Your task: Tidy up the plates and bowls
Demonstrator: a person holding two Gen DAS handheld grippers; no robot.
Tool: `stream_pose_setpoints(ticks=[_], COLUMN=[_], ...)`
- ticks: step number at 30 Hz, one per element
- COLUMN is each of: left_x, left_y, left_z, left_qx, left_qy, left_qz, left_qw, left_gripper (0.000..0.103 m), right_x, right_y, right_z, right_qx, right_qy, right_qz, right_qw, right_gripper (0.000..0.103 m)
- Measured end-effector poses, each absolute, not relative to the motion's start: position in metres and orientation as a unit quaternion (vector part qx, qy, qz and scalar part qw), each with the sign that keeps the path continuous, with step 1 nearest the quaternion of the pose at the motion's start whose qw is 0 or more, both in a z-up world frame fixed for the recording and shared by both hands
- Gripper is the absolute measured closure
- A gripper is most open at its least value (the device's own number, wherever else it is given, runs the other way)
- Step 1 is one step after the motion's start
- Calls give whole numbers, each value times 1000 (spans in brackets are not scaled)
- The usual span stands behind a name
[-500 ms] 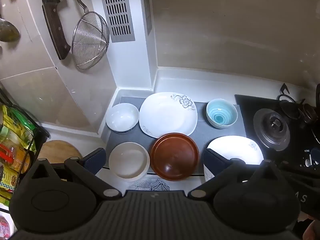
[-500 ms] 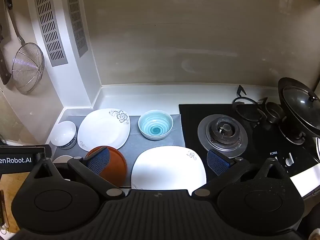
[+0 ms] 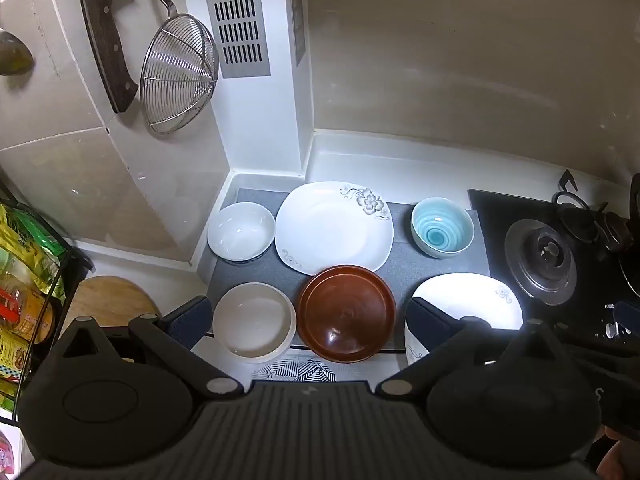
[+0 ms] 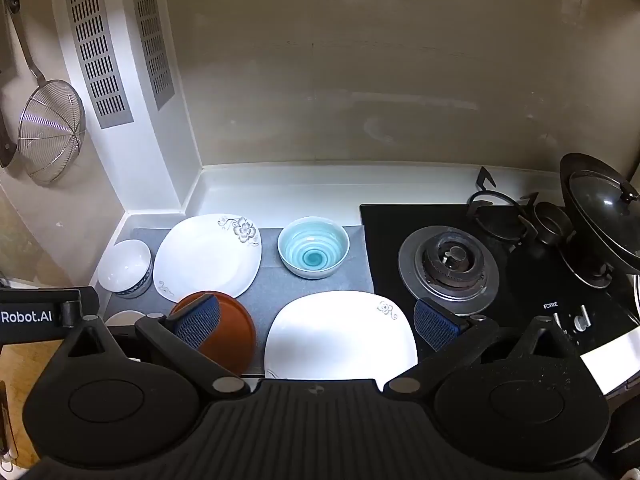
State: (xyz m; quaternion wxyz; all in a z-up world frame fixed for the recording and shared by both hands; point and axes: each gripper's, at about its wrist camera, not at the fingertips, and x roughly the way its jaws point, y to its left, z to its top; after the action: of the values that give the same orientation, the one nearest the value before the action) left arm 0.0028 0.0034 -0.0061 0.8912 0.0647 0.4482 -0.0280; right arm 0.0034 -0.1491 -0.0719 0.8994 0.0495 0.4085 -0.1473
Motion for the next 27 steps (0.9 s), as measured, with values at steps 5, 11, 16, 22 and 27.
stream_pose_setpoints(ticks=[5, 11, 16, 22, 27], left_x=[5, 6, 6, 4, 2], left_y=[4, 4, 3, 4, 3], left_z=[-6, -5, -5, -6, -6], left_qx=[63, 63, 63, 60, 58], left_qy=[451, 453, 455, 460, 460], left_qz=[-30, -29, -29, -28, -28], left_qw=[890, 889, 888, 886, 885], left_gripper=[0, 0, 0, 0, 0], right_x=[6, 6, 6, 2, 0], right_y=[-153, -154, -154, -154, -155], right_z=[-71, -72, -73, -73, -73], right_qx=[48, 50, 50, 51, 51], right_qy=[408, 407, 408, 409, 408], right_qz=[-148, -148, -149, -149, -149], right_qw=[900, 900, 899, 899, 899], right_gripper=[0, 0, 0, 0, 0])
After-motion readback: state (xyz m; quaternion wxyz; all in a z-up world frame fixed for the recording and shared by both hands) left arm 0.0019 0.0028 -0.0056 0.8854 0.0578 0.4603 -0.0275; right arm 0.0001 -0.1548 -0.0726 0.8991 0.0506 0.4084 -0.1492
